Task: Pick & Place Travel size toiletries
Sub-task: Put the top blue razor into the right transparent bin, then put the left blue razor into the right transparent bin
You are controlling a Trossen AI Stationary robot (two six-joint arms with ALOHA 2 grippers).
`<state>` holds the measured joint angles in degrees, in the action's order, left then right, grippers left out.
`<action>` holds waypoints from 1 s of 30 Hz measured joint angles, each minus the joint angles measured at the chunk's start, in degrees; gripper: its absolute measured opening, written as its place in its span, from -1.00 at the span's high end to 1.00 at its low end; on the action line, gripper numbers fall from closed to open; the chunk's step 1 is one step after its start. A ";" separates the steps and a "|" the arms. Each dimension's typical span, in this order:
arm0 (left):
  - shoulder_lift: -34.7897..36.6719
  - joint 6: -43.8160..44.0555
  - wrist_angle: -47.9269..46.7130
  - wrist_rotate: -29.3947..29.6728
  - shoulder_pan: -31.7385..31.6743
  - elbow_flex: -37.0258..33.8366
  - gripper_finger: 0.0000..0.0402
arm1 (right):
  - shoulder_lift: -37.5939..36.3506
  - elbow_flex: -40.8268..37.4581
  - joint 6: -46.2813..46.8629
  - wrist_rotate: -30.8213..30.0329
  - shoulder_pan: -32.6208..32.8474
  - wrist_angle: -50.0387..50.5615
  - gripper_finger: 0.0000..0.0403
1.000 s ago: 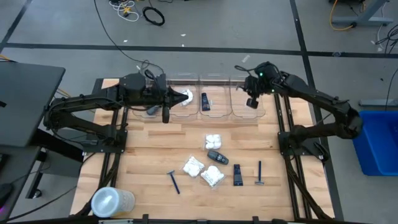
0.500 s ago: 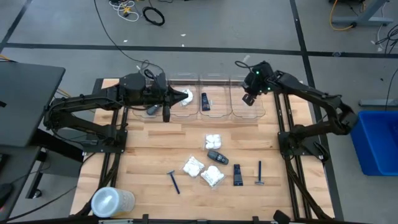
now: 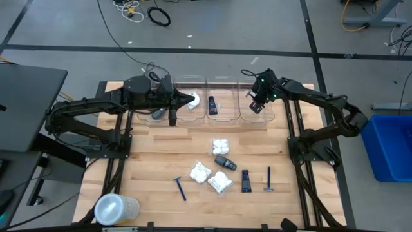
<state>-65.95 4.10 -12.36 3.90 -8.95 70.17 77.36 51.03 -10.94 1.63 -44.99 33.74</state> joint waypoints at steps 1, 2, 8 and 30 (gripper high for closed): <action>0.02 0.00 0.00 0.00 0.00 0.00 0.96 | 0.00 0.00 0.00 -0.01 0.00 -0.03 0.76; 0.02 0.00 0.00 -0.02 0.00 0.00 0.96 | 0.00 0.00 0.00 -0.02 0.00 -0.08 0.76; 0.00 0.00 -0.11 -0.02 0.00 0.00 0.97 | 0.00 0.00 0.00 -0.02 0.00 -0.20 0.75; 0.49 -0.53 -2.55 -0.50 0.00 0.00 0.93 | -0.49 0.00 1.49 -0.04 0.04 0.23 0.06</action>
<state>-65.47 3.57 -14.91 3.40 -8.95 70.17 76.87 51.03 -9.45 1.58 -44.95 33.97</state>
